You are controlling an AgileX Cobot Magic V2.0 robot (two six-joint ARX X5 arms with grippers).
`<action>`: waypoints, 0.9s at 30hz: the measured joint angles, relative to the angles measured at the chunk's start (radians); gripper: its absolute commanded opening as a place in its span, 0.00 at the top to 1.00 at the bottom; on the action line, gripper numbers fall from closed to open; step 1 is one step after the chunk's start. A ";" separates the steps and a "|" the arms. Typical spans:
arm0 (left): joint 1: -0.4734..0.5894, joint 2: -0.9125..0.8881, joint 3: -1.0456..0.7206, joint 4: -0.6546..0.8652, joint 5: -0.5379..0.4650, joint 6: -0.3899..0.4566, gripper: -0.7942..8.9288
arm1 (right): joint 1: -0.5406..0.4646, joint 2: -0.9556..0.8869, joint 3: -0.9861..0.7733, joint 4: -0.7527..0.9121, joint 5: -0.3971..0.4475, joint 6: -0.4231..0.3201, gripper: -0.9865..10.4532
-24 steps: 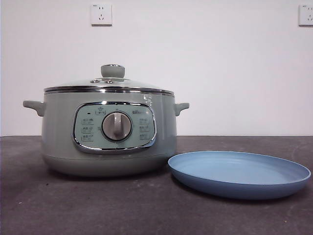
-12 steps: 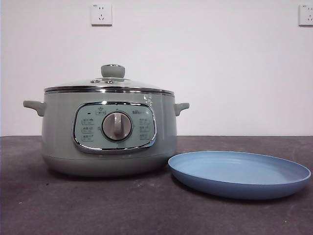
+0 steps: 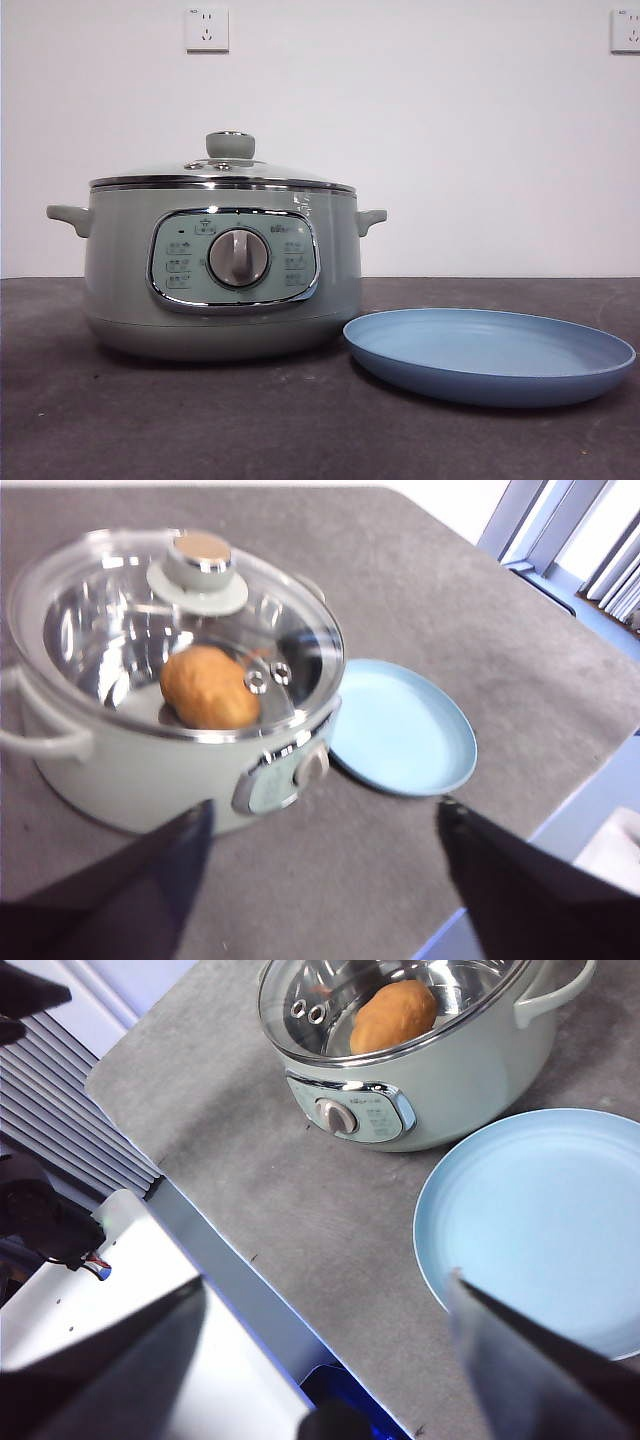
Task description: Take the potato out from the steamer,put the potato on the plate,close the lid
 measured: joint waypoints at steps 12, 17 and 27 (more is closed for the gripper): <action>-0.008 0.166 0.060 0.204 0.000 -0.031 0.21 | 0.000 0.000 0.000 0.000 0.003 0.004 0.36; -0.056 0.336 0.177 0.264 -0.014 -0.031 0.21 | 0.000 0.000 0.000 0.000 0.003 0.004 0.36; -0.209 0.672 0.422 0.269 -0.201 0.036 0.21 | 0.000 0.000 0.000 0.000 0.003 0.004 0.36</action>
